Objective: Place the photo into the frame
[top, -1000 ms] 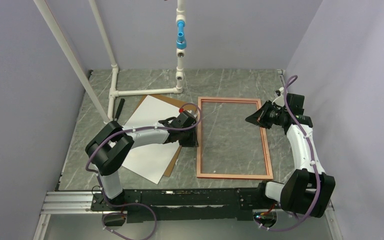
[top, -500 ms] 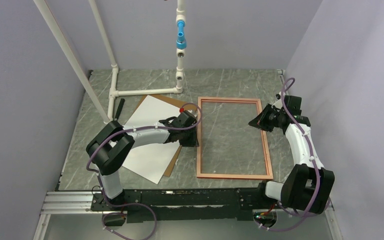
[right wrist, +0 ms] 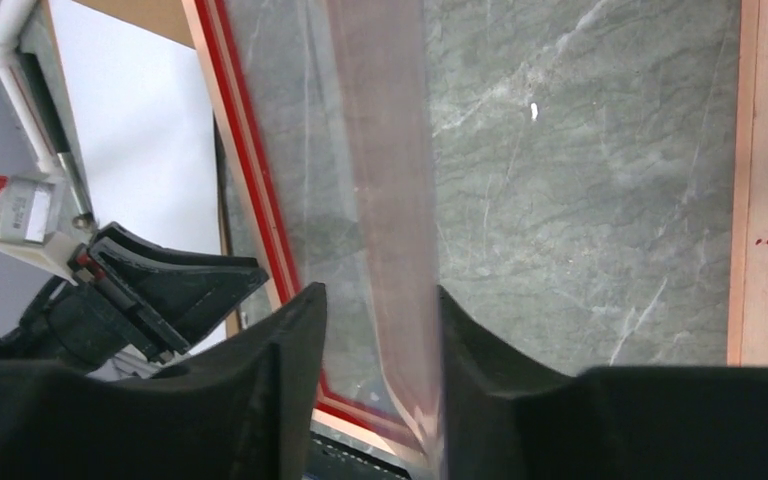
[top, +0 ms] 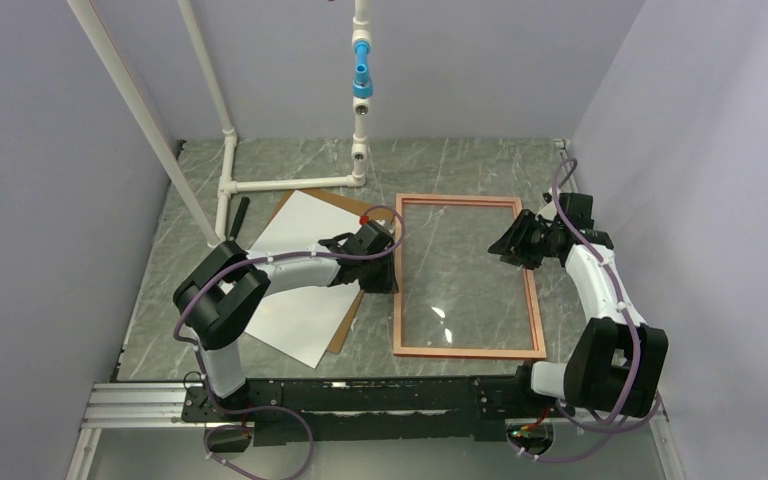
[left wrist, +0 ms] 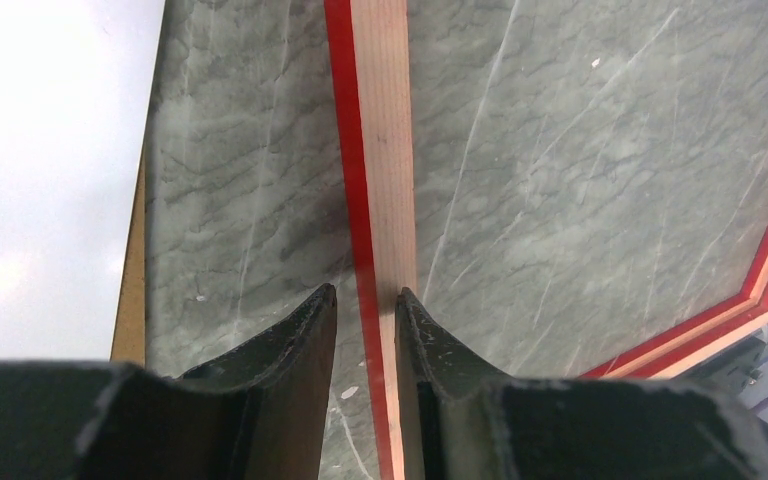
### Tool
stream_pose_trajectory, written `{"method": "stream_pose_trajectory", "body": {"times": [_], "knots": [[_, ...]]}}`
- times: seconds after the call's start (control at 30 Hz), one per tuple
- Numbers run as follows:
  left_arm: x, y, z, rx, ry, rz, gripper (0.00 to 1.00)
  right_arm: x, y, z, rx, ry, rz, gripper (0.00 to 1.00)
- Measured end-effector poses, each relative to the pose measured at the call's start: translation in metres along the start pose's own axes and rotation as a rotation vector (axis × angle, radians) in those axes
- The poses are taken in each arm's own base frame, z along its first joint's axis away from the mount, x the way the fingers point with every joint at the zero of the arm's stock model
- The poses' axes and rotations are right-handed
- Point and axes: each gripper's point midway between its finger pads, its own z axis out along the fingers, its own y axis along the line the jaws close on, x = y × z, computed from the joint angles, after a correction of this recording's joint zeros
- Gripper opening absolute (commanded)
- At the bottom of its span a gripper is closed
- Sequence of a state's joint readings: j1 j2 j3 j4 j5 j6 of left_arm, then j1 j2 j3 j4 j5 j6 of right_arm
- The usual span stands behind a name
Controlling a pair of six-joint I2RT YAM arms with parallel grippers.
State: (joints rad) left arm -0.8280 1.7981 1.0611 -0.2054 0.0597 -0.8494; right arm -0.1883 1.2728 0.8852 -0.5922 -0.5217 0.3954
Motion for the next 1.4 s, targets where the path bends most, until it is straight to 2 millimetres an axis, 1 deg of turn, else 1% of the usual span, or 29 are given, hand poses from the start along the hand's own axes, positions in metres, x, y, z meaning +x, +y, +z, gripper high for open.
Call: {"method": "stream_pose_trajectory", "body": {"times": [0.1, 0.2, 0.37, 0.5, 0.7, 0.97, 1.23, 1.4], "knots": [[0.0, 0.0, 0.0, 0.0, 0.0, 0.0, 0.32, 0.001, -0.001, 0.002, 0.012, 0.003, -0.017, 0.66], [0.0, 0.0, 0.0, 0.001, 0.001, 0.0, 0.32, 0.002, -0.002, 0.003, 0.028, 0.002, -0.034, 0.77], [0.0, 0.0, 0.0, 0.0, 0.002, 0.0, 0.32, 0.004, -0.002, 0.006, 0.054, 0.002, -0.06, 0.92], [0.0, 0.0, 0.0, 0.001, 0.003, 0.001, 0.32, 0.006, -0.003, 0.009, 0.075, 0.004, -0.083, 0.99], [0.0, 0.0, 0.0, 0.001, 0.004, 0.006, 0.32, 0.009, -0.009, 0.014, 0.123, 0.011, -0.103, 1.0], [-0.001, -0.001, 0.001, 0.004, 0.003, 0.017, 0.32, 0.009, -0.023, 0.022, 0.213, 0.013, -0.119, 1.0], [-0.001, -0.002, 0.002, 0.005, 0.005, 0.017, 0.32, 0.004, -0.037, 0.021, 0.296, -0.015, -0.122, 1.0], [-0.001, -0.002, 0.002, 0.006, 0.005, 0.018, 0.32, 0.006, -0.044, 0.021, 0.33, -0.018, -0.117, 1.0]]}}
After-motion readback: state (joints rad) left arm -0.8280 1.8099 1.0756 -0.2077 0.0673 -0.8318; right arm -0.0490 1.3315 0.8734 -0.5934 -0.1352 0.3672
